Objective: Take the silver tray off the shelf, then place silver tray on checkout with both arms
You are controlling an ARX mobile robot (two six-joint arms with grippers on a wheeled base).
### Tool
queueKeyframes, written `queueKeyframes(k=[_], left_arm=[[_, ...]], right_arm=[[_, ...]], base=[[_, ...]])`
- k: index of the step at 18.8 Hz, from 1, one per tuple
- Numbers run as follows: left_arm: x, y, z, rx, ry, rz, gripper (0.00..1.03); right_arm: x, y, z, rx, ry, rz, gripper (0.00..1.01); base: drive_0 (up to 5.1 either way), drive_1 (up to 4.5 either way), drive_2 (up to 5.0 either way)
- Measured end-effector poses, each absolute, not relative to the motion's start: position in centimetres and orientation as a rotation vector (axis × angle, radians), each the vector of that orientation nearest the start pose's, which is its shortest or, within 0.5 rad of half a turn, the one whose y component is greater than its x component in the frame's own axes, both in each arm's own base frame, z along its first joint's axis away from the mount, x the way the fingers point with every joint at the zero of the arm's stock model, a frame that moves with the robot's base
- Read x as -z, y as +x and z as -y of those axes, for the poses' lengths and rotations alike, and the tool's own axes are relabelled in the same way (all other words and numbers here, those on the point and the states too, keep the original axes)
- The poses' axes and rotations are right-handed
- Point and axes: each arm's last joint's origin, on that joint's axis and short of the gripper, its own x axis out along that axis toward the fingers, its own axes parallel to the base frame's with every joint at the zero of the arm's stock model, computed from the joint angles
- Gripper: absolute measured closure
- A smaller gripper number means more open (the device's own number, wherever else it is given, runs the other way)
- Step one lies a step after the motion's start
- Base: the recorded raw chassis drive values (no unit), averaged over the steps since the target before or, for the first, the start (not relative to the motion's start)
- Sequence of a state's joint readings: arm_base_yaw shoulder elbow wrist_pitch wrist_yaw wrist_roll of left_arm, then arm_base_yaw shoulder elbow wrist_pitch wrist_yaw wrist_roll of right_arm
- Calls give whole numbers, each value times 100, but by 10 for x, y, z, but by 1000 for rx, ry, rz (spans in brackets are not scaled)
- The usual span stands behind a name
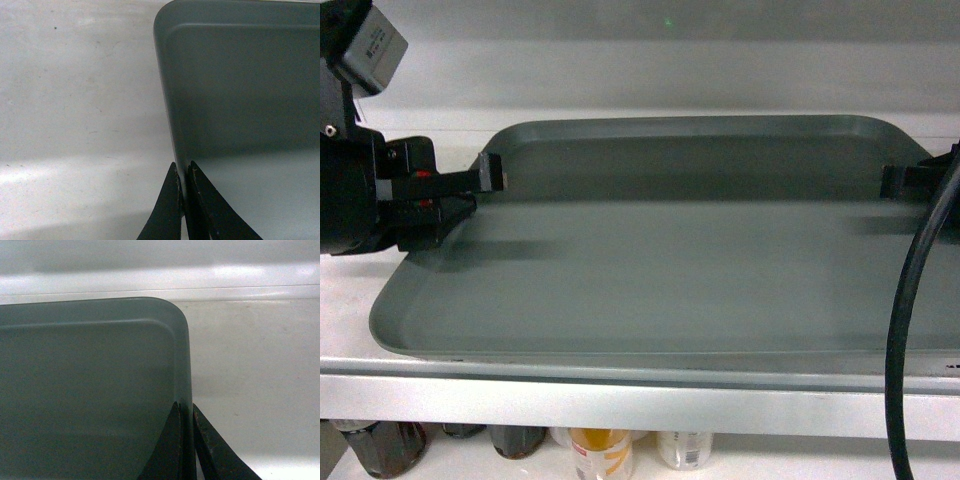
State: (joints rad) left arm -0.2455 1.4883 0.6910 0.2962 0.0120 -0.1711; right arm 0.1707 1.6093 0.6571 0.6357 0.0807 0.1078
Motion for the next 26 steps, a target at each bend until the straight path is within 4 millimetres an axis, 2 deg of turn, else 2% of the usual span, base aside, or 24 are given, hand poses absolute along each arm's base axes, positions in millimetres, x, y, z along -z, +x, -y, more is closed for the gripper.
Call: queueKeyframes(k=[5,11,26], left_arm=[[-202,282,72,210,-82,-554,100],[-201,280,71,207,-74,-603,100],[-203,280,71,207,-75,-587,100]], right_arm=[[-182,301,-52,-78,85,-385,98],[-178,298,-53,-78,98,-472,98],[-185,296,-53,-79,110,-453,98]], base=[[0,0,0],[0,0,0],[0,0,0]])
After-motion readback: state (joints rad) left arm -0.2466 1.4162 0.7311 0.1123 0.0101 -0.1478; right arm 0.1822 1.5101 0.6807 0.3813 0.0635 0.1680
